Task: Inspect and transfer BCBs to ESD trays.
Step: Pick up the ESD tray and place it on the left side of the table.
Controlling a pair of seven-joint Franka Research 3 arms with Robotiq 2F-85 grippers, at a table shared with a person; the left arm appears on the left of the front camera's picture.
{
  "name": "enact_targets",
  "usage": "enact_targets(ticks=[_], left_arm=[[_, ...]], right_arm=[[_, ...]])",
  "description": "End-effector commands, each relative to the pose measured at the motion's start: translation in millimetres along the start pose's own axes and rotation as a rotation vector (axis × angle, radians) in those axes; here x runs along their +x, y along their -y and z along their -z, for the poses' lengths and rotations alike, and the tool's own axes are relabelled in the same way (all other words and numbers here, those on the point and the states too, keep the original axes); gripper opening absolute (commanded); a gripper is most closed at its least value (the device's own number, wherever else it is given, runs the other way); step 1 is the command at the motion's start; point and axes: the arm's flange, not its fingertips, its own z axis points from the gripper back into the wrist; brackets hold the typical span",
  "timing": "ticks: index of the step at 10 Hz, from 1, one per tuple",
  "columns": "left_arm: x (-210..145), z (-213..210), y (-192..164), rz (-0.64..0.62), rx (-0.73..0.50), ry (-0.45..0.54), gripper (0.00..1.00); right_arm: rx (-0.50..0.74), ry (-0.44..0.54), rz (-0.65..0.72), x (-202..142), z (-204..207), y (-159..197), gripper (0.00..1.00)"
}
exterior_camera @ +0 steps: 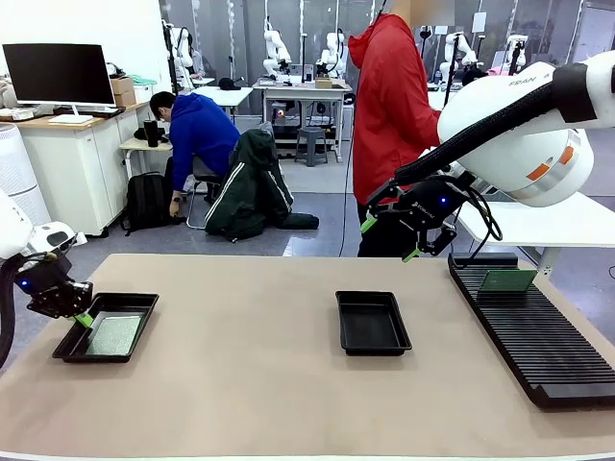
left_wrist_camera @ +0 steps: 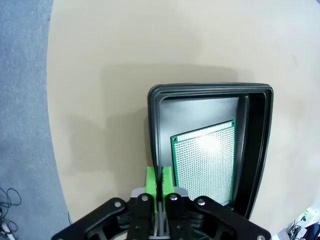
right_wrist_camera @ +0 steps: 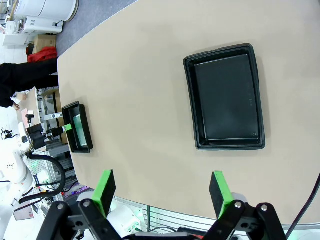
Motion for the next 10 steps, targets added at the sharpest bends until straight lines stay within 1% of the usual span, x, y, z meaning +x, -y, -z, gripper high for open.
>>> enact_targets(ticks=[1,2,4,5,7,10], left_arm=[[0.0,-4.2,5.1,0.015,0.018,-0.019,0.6],[1.5,-6.0,4.2,0.002,0.03,-0.033,1.0],[2.3,-11.5,4.8,0.013,0.039,-0.04,1.0],[3.4,-13.3,7.1,0.016,0.061,-0.054,0.81],[6.5,-19.2,14.7,0.03,0.09,-0.066,1.0],[9.0,-32.1,32.1,0.023,0.165,-0.11,1.0]], right_arm=[[-0.008,0.001,0.016,1.1,2.3,-2.5,1.0],[-0.008,0.001,0.016,1.1,2.3,-2.5,1.0],[-0.008,0.001,0.016,1.1,2.3,-2.5,1.0],[-0.008,0.001,0.016,1.1,2.3,-2.5,1.0],[-0.008,0.001,0.016,1.1,2.3,-2.5,1.0],[-0.008,0.001,0.016,1.1,2.3,-2.5,1.0]])
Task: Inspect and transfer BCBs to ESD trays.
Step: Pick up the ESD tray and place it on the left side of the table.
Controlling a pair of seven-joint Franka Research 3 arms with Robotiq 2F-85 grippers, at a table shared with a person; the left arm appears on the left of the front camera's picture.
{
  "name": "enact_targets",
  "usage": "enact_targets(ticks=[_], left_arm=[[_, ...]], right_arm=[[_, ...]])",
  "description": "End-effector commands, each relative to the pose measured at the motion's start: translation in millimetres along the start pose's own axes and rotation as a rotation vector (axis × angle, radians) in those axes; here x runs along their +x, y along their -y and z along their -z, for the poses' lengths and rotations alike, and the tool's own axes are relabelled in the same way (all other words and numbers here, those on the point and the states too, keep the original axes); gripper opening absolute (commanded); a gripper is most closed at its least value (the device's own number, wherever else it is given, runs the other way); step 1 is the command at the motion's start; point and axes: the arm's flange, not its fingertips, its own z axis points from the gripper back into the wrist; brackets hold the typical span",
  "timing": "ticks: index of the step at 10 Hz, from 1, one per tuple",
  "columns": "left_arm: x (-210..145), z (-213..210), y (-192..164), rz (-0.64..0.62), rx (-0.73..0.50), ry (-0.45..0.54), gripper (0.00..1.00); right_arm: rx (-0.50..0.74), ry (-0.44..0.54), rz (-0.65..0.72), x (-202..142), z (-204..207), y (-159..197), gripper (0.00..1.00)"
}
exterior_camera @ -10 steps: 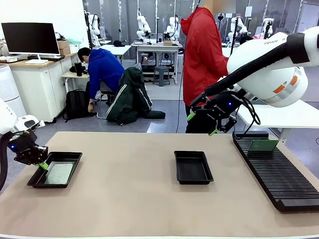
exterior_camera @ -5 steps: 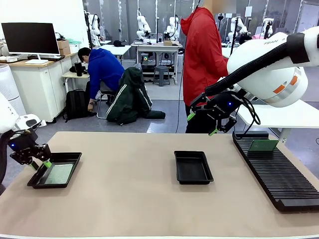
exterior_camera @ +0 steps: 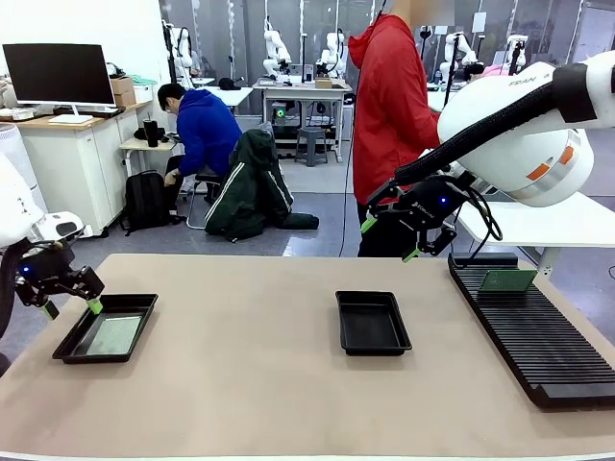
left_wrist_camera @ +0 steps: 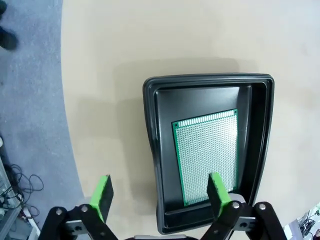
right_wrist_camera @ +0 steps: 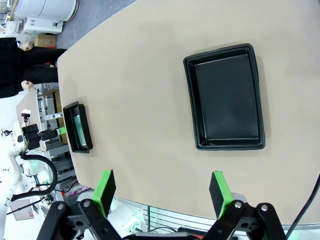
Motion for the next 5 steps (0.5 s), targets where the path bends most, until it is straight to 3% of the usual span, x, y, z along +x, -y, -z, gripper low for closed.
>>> enact_targets(ticks=[1,5], left_arm=[[-2.5,-19.3,15.9,-0.011,0.069,-0.04,1.0],[-5.5,-63.4,39.9,-0.004,0.141,-0.025,1.0]], right_arm=[[-0.008,0.001,0.016,1.1,2.3,-2.5,1.0],[-0.008,0.001,0.016,1.1,2.3,-2.5,1.0]])
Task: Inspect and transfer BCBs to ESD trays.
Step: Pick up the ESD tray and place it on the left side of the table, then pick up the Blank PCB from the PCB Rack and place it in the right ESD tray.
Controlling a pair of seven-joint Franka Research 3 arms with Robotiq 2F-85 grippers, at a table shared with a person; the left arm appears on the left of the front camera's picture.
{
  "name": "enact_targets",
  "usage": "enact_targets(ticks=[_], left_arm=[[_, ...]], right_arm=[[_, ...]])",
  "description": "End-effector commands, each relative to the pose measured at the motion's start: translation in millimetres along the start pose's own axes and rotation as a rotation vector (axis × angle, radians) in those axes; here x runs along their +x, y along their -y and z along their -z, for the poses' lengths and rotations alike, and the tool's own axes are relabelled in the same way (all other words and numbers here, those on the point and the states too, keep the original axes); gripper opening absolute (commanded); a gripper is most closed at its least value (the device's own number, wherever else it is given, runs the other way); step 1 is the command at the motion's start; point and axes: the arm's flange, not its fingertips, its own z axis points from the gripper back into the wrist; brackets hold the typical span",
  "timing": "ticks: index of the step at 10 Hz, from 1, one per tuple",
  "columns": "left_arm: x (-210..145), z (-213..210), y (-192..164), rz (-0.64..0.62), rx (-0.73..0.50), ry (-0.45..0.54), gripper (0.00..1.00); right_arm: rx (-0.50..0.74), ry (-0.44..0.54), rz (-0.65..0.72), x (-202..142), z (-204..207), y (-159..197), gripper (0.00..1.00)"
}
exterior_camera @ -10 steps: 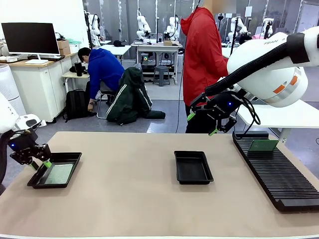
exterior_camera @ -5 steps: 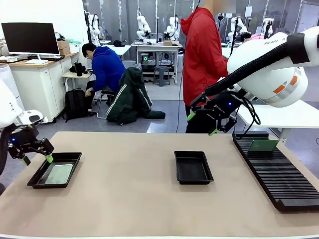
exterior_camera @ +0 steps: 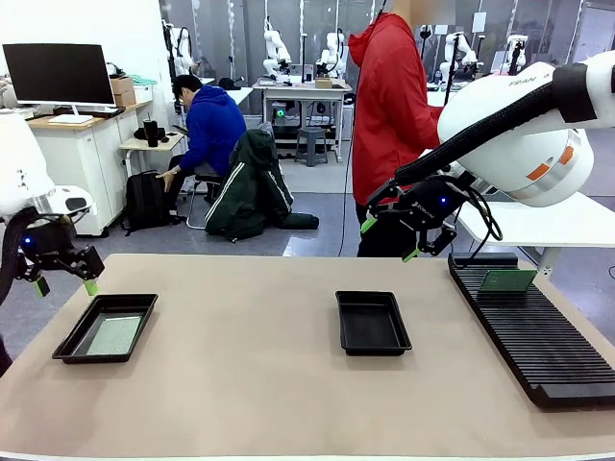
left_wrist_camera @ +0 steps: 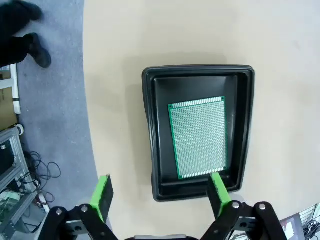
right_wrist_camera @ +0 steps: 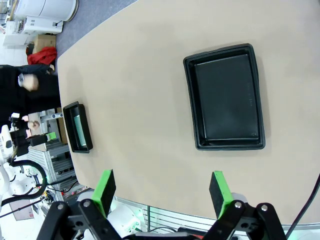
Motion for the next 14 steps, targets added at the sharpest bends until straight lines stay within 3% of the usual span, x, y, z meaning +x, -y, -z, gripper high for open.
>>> enact_targets(ticks=[1,4,14], left_arm=[[-4.4,-18.0,6.3,0.003,0.024,-0.015,1.0],[-8.5,-43.7,13.9,0.008,0.029,-0.025,1.0],[-5.7,-29.8,7.5,0.022,0.008,0.0,1.0]], right_arm=[[-0.008,0.001,0.016,1.0,2.3,-2.6,1.0],[-0.008,0.001,0.016,1.0,2.3,-2.6,1.0],[-0.008,0.001,0.016,1.0,2.3,-2.6,1.0]])
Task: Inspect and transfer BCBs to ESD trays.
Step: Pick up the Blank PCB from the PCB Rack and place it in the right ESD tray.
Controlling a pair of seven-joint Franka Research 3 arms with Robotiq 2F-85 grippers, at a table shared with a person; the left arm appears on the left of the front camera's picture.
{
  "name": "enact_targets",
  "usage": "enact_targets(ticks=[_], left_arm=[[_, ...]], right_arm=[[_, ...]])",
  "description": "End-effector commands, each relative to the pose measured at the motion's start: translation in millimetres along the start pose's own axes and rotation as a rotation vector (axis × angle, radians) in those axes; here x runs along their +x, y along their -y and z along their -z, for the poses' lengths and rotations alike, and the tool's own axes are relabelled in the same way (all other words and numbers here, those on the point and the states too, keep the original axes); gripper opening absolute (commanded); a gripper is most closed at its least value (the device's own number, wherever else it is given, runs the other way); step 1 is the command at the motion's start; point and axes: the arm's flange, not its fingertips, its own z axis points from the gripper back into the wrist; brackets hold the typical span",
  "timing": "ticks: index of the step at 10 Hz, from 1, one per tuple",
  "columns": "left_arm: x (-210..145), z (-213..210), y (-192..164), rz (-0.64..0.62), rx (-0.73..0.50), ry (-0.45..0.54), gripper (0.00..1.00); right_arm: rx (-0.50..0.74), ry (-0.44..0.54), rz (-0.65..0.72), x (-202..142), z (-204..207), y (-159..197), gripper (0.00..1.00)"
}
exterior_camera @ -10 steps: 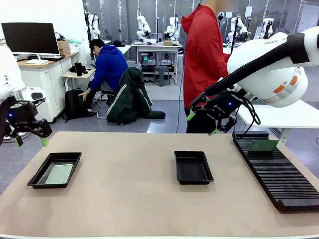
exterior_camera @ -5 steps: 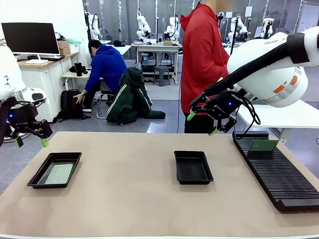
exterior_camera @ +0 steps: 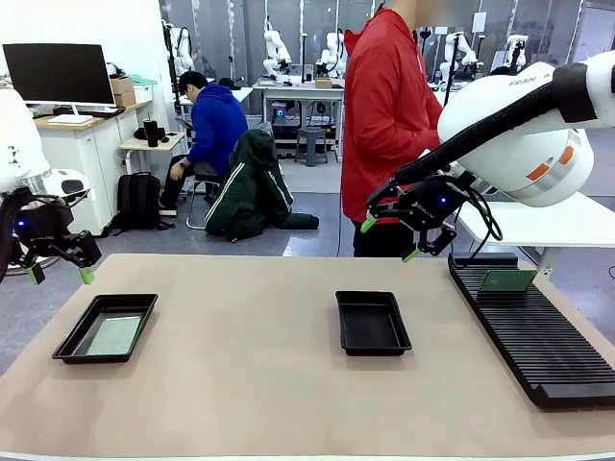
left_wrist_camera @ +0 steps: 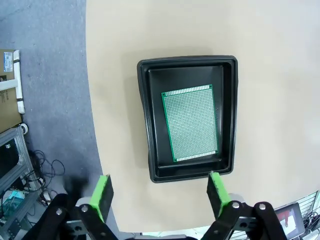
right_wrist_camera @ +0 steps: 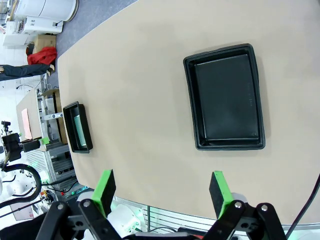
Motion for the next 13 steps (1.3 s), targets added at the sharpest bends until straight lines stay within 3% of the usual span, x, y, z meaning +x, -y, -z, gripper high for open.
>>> enact_targets(ticks=[1,8,11,13], left_arm=[[0.2,2.5,-0.8,-0.002,0.003,0.012,1.0],[0.2,2.5,-0.8,-0.002,0.003,0.012,1.0],[0.2,2.5,-0.8,-0.002,0.003,0.012,1.0],[0.2,2.5,-0.8,-0.002,0.003,0.012,1.0]], right_arm=[[-0.008,0.001,0.016,1.0,2.3,-2.6,1.0],[0.0,0.0,0.0,0.0,0.0,0.0,1.0],[-0.091,-0.064,-0.375,4.8,-83.2,44.7,1.0],[-0.199,-0.057,-0.636,27.6,-172.6,81.1,1.0]])
